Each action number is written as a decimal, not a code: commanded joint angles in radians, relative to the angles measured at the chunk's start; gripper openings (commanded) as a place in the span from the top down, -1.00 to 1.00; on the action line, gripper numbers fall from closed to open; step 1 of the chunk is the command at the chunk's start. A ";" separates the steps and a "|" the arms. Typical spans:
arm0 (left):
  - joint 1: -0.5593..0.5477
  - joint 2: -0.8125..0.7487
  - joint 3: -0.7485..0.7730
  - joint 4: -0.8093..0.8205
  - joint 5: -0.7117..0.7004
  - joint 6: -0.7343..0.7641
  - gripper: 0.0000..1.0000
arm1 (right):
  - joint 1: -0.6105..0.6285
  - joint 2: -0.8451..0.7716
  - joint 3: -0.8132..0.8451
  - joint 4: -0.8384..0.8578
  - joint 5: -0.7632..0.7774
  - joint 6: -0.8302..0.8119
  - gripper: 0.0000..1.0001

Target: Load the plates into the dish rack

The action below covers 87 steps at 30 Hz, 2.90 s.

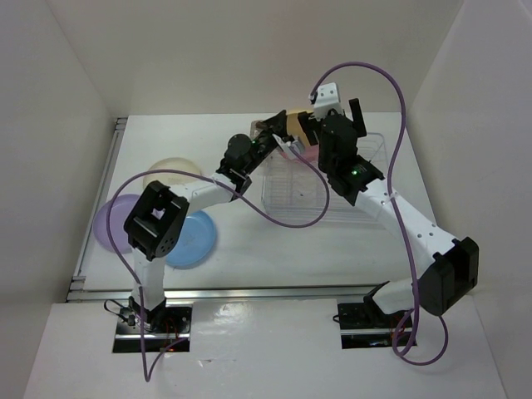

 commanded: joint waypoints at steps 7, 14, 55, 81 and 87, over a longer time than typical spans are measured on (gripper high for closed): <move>-0.057 0.082 0.107 0.027 -0.040 0.038 1.00 | -0.017 -0.050 -0.028 0.021 0.005 0.012 -1.00; -0.057 0.142 0.142 -0.013 -0.049 0.062 1.00 | -0.017 -0.060 -0.048 0.021 -0.014 0.012 -1.00; -0.015 -0.057 -0.066 -0.114 -0.098 -0.028 -0.52 | -0.017 -0.061 -0.088 0.039 -0.023 0.023 -1.00; 0.613 -0.329 -0.165 -0.831 0.069 -0.718 -0.57 | -0.017 -0.052 -0.079 0.039 -0.043 0.032 -1.00; 0.807 -0.202 -0.088 -1.031 0.346 -0.818 -0.29 | -0.017 -0.052 -0.079 0.039 -0.043 0.032 -1.00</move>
